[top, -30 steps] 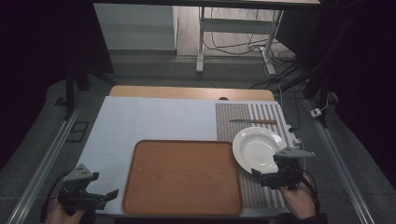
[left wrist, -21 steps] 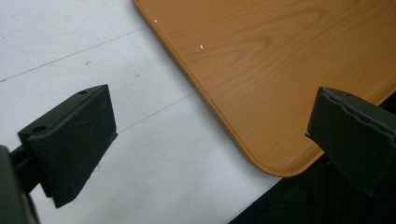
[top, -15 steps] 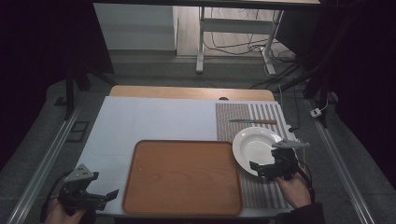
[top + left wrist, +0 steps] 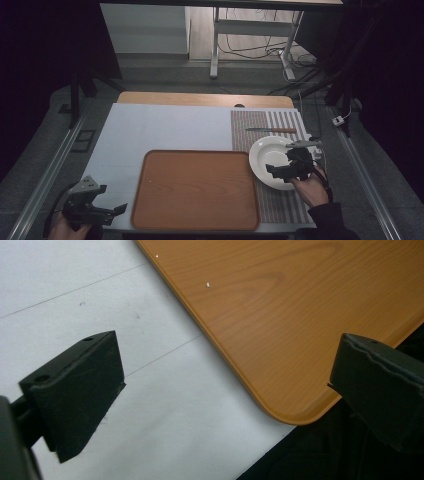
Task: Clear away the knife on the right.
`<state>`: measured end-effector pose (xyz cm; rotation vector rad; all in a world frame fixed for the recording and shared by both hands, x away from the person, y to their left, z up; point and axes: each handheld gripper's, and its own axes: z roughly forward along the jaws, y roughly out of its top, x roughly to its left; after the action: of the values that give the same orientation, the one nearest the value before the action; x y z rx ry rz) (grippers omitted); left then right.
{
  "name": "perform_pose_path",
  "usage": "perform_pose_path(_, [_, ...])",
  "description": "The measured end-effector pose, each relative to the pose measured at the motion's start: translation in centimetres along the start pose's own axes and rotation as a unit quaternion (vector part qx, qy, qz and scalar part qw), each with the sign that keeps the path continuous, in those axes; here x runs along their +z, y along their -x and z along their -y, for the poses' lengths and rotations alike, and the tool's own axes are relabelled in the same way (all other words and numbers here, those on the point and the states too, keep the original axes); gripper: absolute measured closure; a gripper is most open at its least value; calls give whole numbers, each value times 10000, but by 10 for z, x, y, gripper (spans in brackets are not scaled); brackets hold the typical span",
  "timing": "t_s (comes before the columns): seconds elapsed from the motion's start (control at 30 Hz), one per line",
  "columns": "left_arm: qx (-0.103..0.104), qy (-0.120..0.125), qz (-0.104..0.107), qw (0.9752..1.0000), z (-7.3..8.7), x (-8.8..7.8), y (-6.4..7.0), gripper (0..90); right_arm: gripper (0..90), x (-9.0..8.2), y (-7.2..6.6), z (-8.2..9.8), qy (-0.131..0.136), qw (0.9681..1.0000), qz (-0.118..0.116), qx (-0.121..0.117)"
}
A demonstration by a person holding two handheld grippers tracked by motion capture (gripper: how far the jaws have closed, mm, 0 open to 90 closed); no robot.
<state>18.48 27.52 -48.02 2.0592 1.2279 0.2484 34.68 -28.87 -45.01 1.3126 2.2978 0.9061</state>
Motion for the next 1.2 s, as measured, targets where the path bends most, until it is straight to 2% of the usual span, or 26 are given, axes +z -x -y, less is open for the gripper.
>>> perform_pose_path(0.17, [-19,9,39,10000,0,0,-1,0,0,10,5,-13,-52,9998,104,-147])
perform_pose_path(0.3, [-26,2,51,10000,0,0,-1,0,0,16,9,-21,-81,9997,143,-176])
perform_pose_path(0.57, [-25,-3,37,10000,0,0,-1,0,0,33,21,-35,-148,9998,102,-111])
perform_pose_path(0.93, [-86,7,73,9999,0,0,-2,0,0,57,37,-49,-202,9994,284,22])
perform_pose_path(1.2, [-87,9,80,9999,1,0,-3,0,0,73,42,-58,-349,9986,403,-64])
